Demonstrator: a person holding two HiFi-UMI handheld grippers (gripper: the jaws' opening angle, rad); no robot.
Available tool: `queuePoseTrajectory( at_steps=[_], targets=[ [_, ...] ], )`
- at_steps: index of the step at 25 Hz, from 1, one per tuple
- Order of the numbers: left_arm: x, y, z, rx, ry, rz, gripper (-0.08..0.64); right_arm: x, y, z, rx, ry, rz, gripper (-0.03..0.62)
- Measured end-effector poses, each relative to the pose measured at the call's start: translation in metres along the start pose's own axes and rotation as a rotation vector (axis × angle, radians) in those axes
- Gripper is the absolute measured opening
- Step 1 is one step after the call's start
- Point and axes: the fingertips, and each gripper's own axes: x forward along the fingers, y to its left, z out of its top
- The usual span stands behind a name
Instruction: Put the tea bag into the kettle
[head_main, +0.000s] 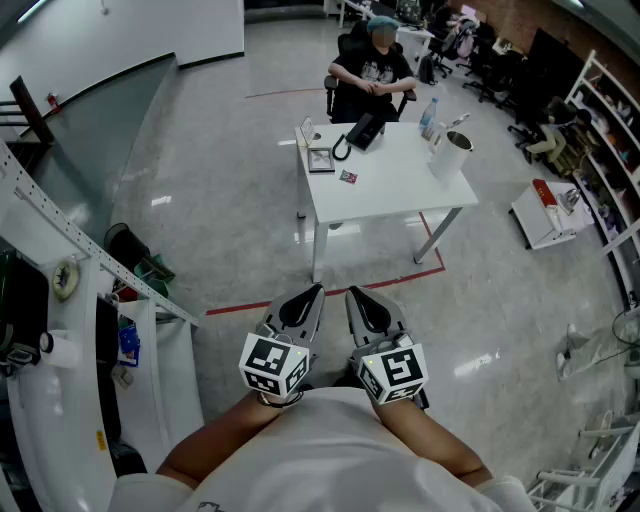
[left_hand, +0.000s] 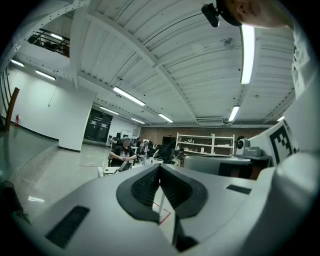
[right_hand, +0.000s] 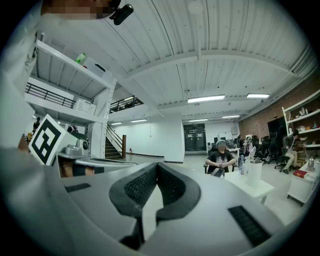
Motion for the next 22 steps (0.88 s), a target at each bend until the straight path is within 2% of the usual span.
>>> queuePoseTrajectory(
  at_steps=[12, 22],
  targets=[
    [0.042, 0.0, -0.004, 0.005, 0.01, 0.011, 0.009, 0.009, -0.044, -0.007, 0.02, 0.0, 0.015, 0.012],
    [0.129, 0.003, -0.01, 0.009, 0.023, 0.039, 0.009, 0.04, -0.125, -0.016, 0.043, 0.018, 0.099, 0.012]
  ],
)
